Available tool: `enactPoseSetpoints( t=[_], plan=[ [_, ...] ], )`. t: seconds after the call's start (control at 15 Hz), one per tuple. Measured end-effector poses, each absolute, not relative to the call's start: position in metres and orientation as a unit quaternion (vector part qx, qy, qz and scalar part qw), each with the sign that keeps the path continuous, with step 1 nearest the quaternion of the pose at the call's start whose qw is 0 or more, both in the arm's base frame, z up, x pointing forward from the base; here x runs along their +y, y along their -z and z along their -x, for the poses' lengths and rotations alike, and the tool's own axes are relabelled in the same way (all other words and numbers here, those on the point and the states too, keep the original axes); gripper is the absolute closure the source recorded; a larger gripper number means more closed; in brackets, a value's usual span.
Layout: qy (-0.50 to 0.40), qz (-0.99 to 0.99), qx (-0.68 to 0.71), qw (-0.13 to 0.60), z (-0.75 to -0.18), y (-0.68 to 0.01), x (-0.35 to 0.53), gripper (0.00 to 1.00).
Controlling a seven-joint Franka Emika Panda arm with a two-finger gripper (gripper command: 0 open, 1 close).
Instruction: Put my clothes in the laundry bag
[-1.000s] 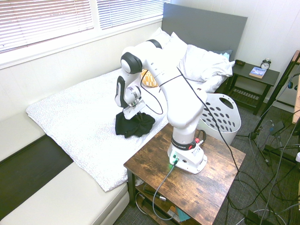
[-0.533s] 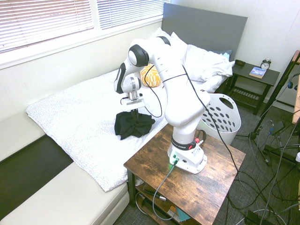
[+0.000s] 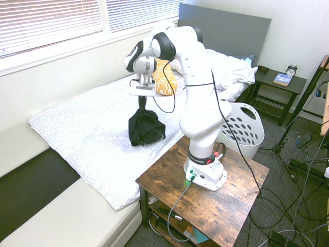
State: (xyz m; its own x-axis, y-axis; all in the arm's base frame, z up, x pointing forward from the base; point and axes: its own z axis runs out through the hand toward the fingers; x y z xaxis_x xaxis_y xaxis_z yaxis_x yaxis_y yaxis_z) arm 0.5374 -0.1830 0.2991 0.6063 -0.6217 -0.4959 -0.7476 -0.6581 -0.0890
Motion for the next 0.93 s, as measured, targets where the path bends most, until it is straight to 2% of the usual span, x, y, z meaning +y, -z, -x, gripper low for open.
enactPoseSetpoints(
  t=[0.27, 0.6, 0.8, 0.93],
  plan=[
    [-0.172, 0.899, 0.382, 0.127, -0.506, -0.428, -0.217, 1.00],
    [-0.146, 0.902, 0.395, 0.097, -0.421, -0.561, -0.287, 1.00],
    [-0.161, 0.921, 0.351, 0.044, -0.342, -0.593, -0.355, 1.00],
    [-0.161, 0.933, 0.320, 0.044, -0.286, -0.598, -0.400, 1.00]
  ],
)
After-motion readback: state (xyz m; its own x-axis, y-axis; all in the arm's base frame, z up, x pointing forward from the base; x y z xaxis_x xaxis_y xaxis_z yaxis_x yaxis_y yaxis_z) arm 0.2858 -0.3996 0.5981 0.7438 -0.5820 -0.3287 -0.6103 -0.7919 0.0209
